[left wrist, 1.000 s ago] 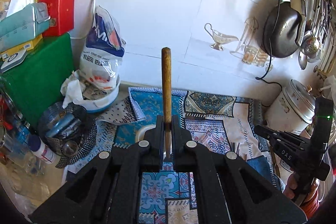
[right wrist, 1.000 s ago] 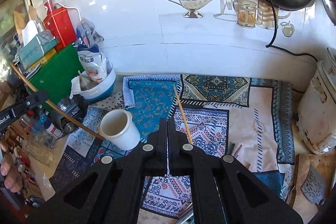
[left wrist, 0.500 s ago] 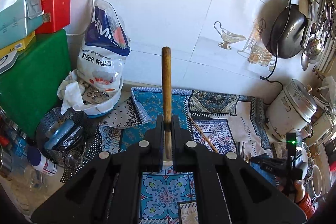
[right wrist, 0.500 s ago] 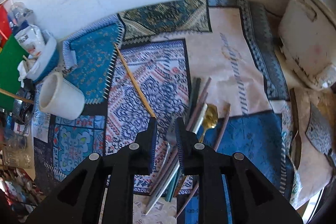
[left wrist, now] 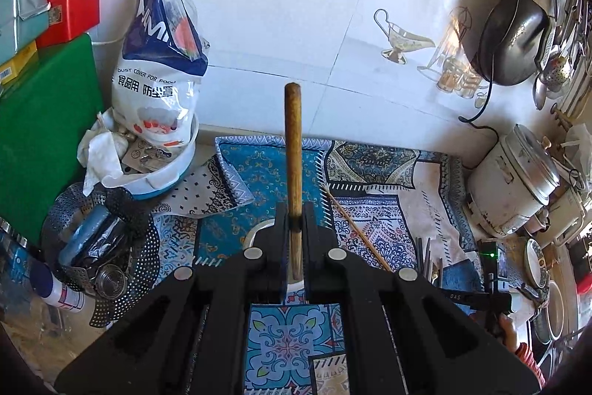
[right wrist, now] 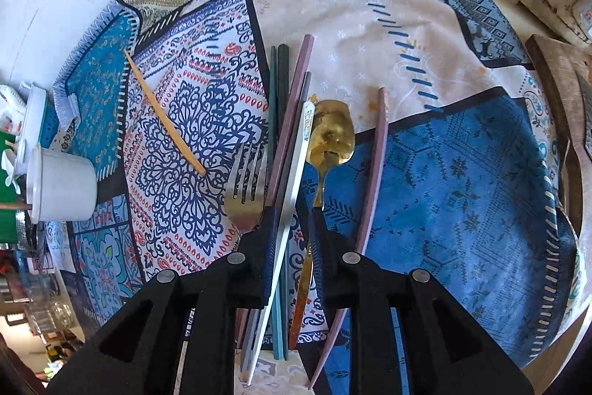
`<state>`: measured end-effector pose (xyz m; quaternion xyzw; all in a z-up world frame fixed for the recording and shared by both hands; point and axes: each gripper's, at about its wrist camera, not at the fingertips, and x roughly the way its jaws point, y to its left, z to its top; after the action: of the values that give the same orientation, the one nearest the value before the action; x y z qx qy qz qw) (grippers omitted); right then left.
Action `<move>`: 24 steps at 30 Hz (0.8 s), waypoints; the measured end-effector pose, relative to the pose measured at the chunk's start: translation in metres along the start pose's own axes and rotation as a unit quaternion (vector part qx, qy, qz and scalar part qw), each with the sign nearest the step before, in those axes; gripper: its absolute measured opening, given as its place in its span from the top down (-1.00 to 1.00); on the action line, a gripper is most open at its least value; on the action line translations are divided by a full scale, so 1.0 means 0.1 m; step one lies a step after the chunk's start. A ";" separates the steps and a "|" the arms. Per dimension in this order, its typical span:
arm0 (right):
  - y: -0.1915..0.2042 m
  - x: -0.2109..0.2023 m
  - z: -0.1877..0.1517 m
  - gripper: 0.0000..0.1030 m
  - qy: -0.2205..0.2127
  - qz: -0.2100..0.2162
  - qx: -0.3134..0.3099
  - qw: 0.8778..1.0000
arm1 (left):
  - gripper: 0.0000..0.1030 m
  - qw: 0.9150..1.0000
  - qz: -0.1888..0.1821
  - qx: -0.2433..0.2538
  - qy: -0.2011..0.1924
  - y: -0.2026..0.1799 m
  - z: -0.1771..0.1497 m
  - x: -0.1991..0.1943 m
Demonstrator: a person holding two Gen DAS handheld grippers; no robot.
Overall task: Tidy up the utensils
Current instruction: 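Grasp the white-handled utensil from the pile with the right tool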
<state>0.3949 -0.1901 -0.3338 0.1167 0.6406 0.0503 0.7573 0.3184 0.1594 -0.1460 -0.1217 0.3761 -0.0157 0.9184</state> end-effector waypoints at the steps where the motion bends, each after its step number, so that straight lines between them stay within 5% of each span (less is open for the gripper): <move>1: 0.01 0.01 0.00 0.69 0.003 -0.003 -0.003 1.000 | 0.92 1.000 0.001 0.001 0.000 -0.01 -0.01 0.00; 13: -0.12 0.08 0.03 0.82 0.008 0.036 0.024 0.999 | 0.91 1.000 0.010 0.002 -0.001 0.02 0.00 -0.05; 24: 0.00 -0.08 -0.09 0.88 -0.040 0.007 -0.007 0.999 | 0.92 1.000 0.013 0.008 -0.004 -0.01 0.02 -0.09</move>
<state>0.3845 -0.1907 -0.3275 0.1177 0.6088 0.0550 0.7826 0.3132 0.1599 -0.1382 -0.1097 0.3740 -0.0058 0.9209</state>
